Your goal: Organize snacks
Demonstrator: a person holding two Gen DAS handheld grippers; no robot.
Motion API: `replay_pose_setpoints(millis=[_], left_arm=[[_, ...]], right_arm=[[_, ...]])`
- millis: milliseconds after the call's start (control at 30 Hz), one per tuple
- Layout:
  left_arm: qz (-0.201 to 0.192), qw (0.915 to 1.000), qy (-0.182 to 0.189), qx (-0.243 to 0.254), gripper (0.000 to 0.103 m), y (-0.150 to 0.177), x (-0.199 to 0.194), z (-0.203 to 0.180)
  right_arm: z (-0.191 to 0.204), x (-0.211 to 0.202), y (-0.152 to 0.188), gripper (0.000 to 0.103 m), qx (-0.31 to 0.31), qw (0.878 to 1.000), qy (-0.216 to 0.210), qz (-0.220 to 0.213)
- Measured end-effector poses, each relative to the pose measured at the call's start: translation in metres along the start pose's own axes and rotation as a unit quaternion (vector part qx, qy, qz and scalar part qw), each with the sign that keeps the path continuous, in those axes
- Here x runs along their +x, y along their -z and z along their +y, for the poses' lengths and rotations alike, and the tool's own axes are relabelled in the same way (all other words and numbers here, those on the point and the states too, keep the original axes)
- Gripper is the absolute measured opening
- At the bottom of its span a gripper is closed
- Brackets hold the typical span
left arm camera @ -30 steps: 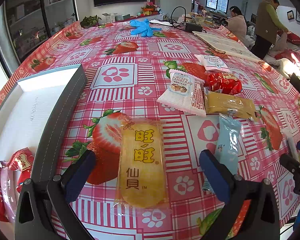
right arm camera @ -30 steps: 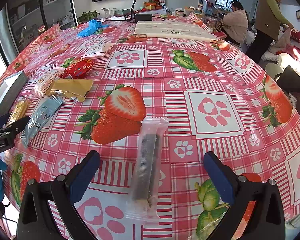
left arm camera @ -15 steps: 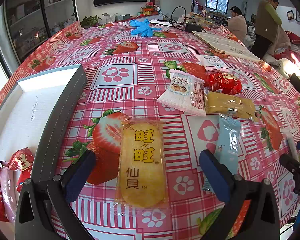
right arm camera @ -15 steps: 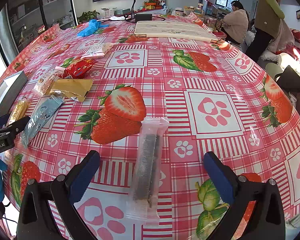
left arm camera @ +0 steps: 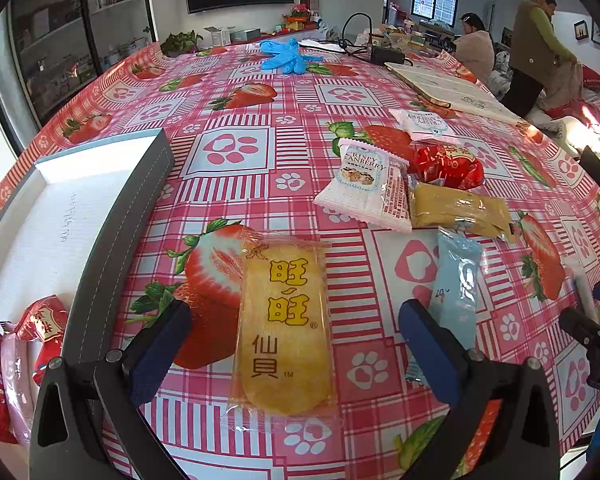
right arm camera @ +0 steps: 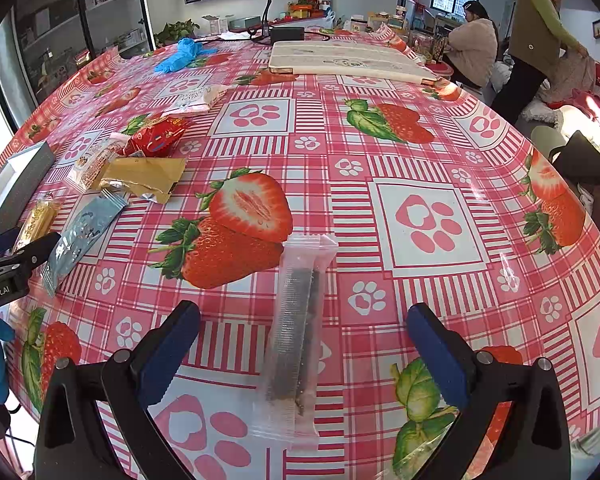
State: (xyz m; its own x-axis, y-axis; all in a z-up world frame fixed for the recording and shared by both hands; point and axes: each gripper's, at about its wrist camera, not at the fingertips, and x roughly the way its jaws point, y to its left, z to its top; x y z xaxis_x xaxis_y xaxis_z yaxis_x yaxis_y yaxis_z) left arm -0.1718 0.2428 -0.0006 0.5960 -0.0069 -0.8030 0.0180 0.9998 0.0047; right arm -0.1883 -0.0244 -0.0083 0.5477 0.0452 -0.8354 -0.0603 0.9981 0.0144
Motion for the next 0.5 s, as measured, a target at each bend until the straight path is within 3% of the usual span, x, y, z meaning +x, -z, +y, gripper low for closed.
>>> replay_pose_setpoints(millis=[267,500], left_arm=[[0.0,1.0,0.0,0.0,0.103,0.0,0.0002,0.0],[0.006,1.0,-0.002,0.0,0.103,-0.0011,-0.0016,-0.0014]], right_arm=[[-0.0001,-0.0001,-0.0013,0.103,0.0,1.0,0.0,0.002],[0.0001,0.0053,-0.0056,0.103,-0.007,1.0,-0.005,0.029]])
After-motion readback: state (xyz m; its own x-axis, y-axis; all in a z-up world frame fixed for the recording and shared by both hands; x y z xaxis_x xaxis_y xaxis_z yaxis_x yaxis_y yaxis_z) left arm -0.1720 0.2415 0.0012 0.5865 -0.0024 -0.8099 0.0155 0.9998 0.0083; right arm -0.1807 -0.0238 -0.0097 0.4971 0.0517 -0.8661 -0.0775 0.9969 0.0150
